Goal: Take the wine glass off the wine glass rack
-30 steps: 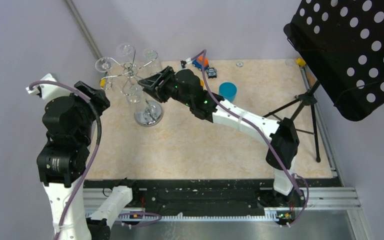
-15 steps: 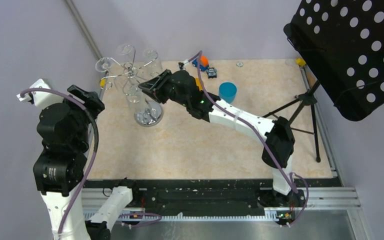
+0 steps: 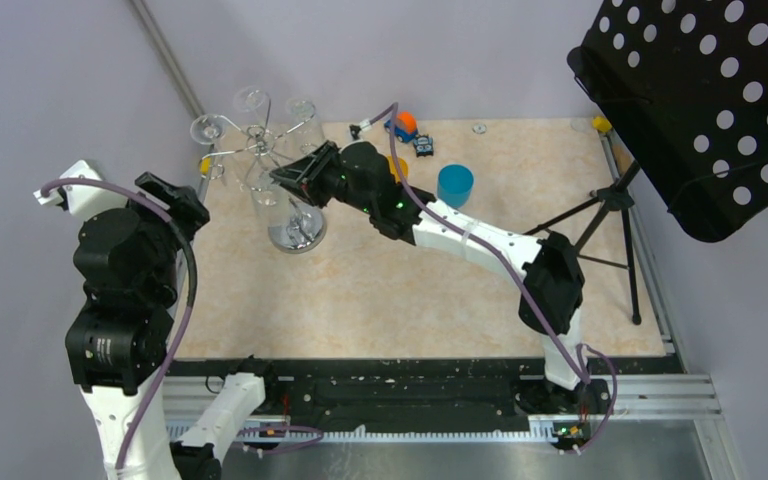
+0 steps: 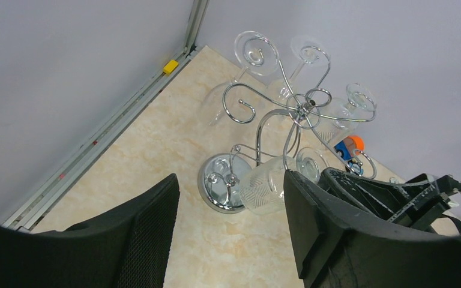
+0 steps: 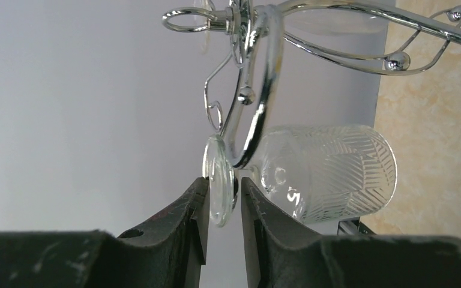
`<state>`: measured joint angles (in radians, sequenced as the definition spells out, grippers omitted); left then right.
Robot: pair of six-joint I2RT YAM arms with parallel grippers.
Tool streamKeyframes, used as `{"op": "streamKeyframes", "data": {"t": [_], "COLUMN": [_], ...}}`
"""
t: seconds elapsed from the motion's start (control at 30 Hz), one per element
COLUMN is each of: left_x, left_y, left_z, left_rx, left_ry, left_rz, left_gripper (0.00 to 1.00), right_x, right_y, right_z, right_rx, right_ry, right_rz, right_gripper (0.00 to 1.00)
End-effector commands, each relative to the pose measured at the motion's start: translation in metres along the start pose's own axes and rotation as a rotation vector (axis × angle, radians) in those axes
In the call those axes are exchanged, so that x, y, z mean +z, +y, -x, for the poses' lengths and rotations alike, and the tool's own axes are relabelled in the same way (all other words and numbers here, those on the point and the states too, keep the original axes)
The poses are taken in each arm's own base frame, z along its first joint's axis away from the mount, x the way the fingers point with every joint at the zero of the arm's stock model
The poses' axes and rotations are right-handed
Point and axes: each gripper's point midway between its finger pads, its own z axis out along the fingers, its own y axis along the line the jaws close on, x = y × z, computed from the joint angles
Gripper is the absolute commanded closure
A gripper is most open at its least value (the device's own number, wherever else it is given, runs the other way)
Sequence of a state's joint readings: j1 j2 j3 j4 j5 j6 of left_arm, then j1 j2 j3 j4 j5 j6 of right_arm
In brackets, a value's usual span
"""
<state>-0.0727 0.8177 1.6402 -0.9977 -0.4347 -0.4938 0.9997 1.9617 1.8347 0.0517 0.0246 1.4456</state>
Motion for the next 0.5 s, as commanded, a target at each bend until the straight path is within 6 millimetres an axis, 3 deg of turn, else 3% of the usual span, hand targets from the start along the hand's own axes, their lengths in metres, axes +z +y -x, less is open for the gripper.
{"op": "streamKeyframes", "data": {"t": [0.0,0.17,0.47], "left_x": [-0.011,-0.014,-0.015], "left_y": [-0.001,0.001,0.002], "left_z": [0.013,0.015,0.014], "left_rx": [-0.01,-0.015,-0.015], "left_ry": [-0.041,-0.046,-0.043], "left_rz": [-0.02,-0.022,-0.017], "left_gripper": [0.32,0.31,0.31], "right_x": [-0.001,-0.006,-0.019], "right_y": [0.029,0.033,0.055], "right_z": [-0.013,-0.009,0.001], "right_rx": [0.021,-0.006,-0.056], "right_ry": [0.05,0.032,-0.012], "right_rz": [0.08,0.082,0.125], "right_gripper": [0.77,1.0,1.0]}}
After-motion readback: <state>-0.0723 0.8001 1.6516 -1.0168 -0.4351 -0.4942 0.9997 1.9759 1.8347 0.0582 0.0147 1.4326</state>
